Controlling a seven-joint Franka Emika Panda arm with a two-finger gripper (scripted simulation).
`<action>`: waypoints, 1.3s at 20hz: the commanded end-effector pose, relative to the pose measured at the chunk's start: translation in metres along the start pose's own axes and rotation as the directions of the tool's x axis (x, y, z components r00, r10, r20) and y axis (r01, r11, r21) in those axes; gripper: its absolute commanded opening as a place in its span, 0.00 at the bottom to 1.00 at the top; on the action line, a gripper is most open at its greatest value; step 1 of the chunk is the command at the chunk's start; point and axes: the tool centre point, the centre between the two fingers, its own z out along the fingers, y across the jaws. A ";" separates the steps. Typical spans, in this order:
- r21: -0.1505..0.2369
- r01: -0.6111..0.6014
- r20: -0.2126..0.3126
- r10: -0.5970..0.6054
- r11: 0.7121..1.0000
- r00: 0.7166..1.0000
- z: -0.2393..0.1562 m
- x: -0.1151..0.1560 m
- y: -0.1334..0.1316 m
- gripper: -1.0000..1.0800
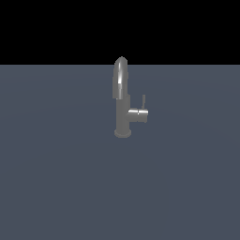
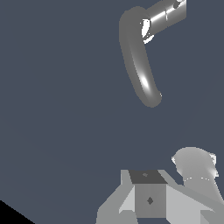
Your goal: Turn on the faucet by rotating a designated handle.
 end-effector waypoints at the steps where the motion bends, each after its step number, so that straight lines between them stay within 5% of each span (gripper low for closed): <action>1: 0.043 -0.042 0.037 0.040 0.998 0.999 -0.001 0.017 0.000 0.00; 8: 0.158 -0.170 0.152 0.146 0.973 0.978 0.001 0.067 0.004 0.00; 14: 0.248 -0.295 0.267 0.228 0.923 0.937 0.008 0.111 0.012 0.00; 20: 0.325 -0.435 0.399 0.295 0.840 0.868 0.022 0.158 0.025 0.00; 26: 0.377 -0.583 0.542 0.339 0.720 0.769 0.045 0.205 0.044 0.00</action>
